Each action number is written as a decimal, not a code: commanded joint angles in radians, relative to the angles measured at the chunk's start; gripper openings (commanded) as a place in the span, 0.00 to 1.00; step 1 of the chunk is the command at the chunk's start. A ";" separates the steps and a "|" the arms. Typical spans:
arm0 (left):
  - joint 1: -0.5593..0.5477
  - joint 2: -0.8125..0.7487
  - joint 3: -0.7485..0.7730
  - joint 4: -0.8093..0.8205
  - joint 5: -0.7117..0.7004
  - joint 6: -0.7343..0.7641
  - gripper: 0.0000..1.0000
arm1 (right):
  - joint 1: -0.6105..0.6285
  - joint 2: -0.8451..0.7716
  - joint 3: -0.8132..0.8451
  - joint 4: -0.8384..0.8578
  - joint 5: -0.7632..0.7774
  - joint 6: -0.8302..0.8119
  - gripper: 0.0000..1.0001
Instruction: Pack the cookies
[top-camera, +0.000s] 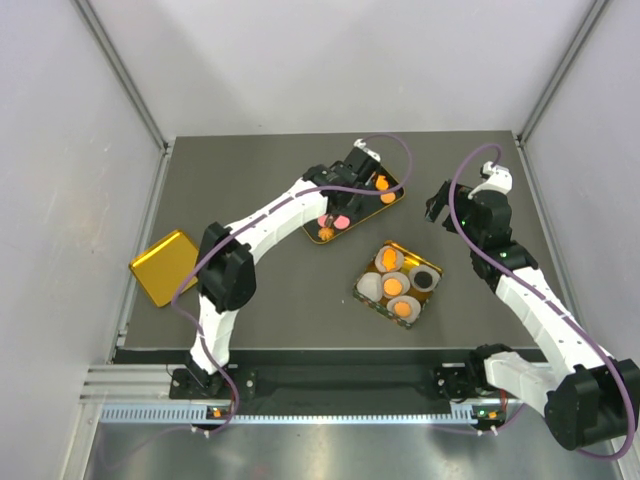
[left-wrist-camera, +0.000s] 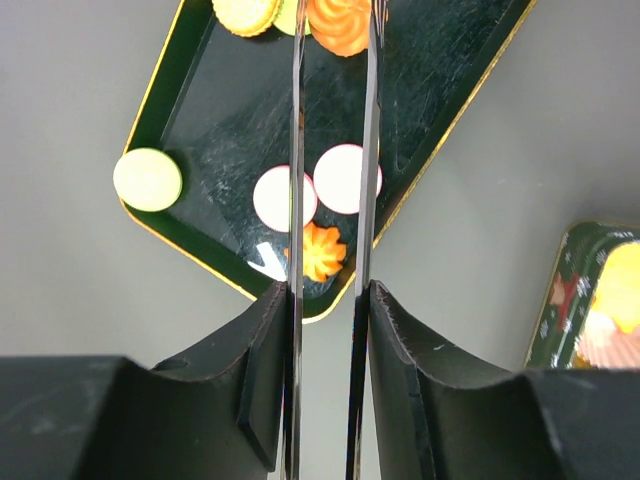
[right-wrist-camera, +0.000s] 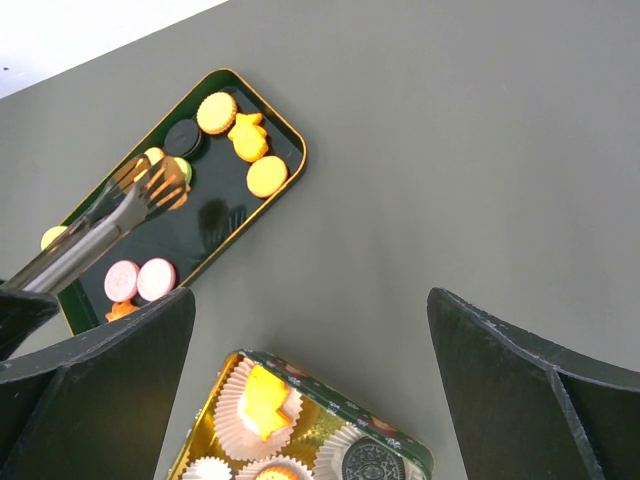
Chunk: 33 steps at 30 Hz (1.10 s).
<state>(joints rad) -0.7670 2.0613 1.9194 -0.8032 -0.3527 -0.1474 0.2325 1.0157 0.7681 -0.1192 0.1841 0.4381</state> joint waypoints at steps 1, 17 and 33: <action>-0.003 -0.085 -0.014 0.006 0.015 -0.020 0.39 | -0.015 -0.005 0.039 0.035 -0.003 -0.001 1.00; -0.067 -0.340 -0.206 -0.060 0.179 -0.081 0.40 | -0.013 0.000 0.040 0.036 -0.006 -0.001 1.00; -0.244 -0.578 -0.445 -0.113 0.238 -0.210 0.40 | -0.013 0.003 0.043 0.038 -0.014 -0.001 1.00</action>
<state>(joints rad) -0.9897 1.5463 1.4937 -0.9203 -0.1360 -0.3138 0.2325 1.0168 0.7681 -0.1192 0.1768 0.4385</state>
